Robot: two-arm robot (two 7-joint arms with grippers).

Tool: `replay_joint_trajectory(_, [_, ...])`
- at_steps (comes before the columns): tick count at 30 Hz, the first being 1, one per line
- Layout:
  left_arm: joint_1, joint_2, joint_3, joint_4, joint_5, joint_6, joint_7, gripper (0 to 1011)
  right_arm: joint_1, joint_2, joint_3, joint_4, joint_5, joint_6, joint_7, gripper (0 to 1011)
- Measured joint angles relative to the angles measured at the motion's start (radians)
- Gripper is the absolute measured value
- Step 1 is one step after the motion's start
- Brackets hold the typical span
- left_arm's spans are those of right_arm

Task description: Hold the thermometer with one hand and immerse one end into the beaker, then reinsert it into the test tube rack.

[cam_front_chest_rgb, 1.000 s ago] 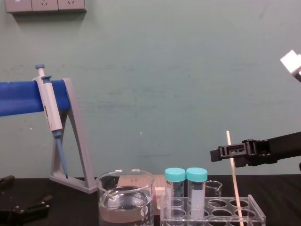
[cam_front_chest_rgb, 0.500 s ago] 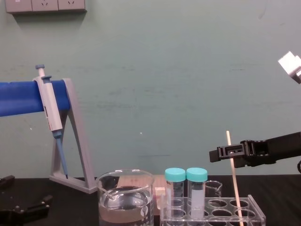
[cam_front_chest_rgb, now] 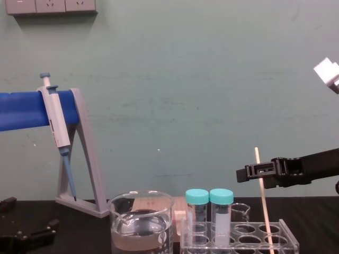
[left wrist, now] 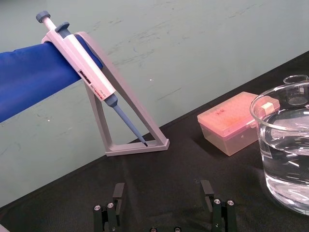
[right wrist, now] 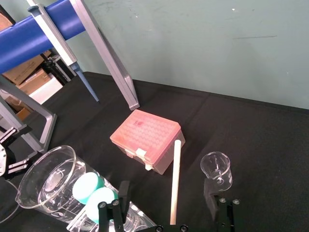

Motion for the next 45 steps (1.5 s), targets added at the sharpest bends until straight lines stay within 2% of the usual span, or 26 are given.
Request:
replay_joint_trajectory(3, [0.0, 0.0, 0.0, 0.0, 0.0, 0.0, 0.0, 1004, 0.0, 0.0, 0.0, 0.0, 0.0, 0.0, 0.0, 953])
replay_joint_trajectory(8, [0.0, 0.0, 0.0, 0.0, 0.0, 0.0, 0.0, 1004, -0.001, 0.001, 0.0, -0.001, 0.0, 0.0, 0.0, 812])
replay_joint_trajectory(9, [0.0, 0.0, 0.0, 0.0, 0.0, 0.0, 0.0, 1004, -0.001, 0.001, 0.001, -0.001, 0.0, 0.0, 0.0, 812])
replay_joint_trajectory(32, [0.0, 0.0, 0.0, 0.0, 0.0, 0.0, 0.0, 1004, -0.001, 0.001, 0.001, -0.001, 0.0, 0.0, 0.0, 69])
replay_joint_trajectory(45, [0.0, 0.0, 0.0, 0.0, 0.0, 0.0, 0.0, 1004, -0.001, 0.001, 0.001, -0.001, 0.0, 0.0, 0.0, 44])
